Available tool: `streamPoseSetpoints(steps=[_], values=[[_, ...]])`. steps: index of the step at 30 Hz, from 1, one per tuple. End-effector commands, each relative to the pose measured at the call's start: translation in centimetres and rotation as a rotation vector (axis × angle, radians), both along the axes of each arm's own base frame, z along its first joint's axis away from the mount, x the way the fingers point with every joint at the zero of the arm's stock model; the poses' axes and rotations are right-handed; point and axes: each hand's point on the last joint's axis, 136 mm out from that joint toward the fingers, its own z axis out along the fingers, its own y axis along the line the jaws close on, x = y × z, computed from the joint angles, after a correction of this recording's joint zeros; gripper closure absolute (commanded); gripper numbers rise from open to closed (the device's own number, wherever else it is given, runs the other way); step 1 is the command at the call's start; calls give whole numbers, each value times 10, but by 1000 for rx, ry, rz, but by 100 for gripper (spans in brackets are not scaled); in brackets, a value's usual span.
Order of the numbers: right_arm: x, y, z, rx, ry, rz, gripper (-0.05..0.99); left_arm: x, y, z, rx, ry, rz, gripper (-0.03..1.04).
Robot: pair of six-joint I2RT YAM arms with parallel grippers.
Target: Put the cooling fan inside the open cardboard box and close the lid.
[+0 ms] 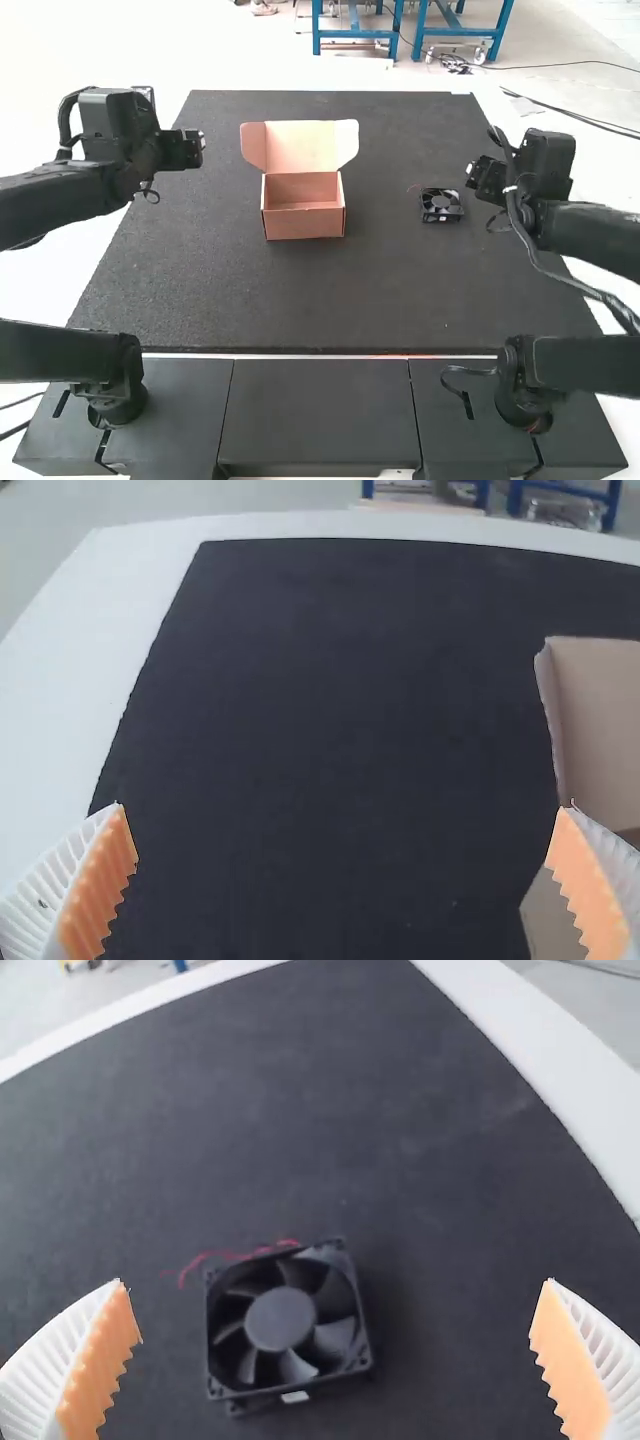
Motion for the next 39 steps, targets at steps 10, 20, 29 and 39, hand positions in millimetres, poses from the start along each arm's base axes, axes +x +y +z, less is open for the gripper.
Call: streamPoseSetpoints(steps=[10, 20, 29, 39], values=[[44, -19, -38, -55, 99, 176, 3, 50, -40, 2, 1, 41, -153, 4], [57, -3, -99, -50, 232, 260, 3, 52, -81, -9, 2, 55, -248, 5], [85, -8, -114, -79, 225, 273, 3, 50, -87, -11, 0, 52, -258, 5], [104, -10, -138, -91, 267, 288, 3, 51, -87, -12, 1, 54, -258, 5]])
